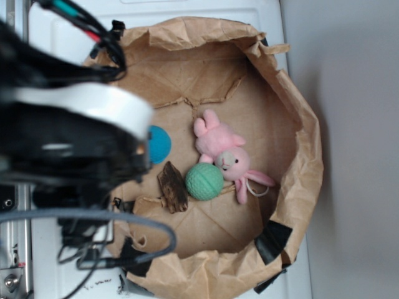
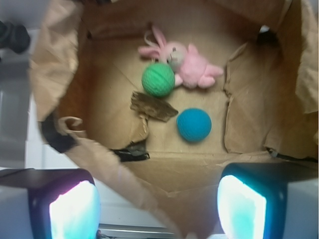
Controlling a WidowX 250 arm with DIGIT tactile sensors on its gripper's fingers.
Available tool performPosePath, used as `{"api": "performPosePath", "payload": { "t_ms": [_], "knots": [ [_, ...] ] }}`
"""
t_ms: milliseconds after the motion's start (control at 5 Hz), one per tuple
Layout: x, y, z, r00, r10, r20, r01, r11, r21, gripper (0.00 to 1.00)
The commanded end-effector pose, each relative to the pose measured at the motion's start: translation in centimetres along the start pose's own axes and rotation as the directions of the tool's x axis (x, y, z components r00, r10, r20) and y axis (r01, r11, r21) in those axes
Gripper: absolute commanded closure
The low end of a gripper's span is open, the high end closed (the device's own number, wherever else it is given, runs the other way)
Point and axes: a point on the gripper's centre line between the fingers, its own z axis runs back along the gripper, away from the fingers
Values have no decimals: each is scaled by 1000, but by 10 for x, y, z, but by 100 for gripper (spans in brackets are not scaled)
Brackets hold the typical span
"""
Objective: Grab the blue ball.
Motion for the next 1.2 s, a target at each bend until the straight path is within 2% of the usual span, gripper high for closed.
{"api": "performPosePath", "payload": {
  "t_ms": [0, 400, 600, 800, 1000],
  "knots": [
    [7, 3, 12, 998, 16, 53, -16, 1000, -2, 0],
    [7, 3, 12, 998, 16, 53, -16, 1000, -2, 0],
    [29, 7, -2, 998, -44, 36, 44, 999, 5, 0],
    [63, 22, -14, 999, -24, 28, 24, 1000, -7, 0],
    [77, 29, -34, 1000, -4, 21, 3, 1000, 16, 0]
  ]
}}
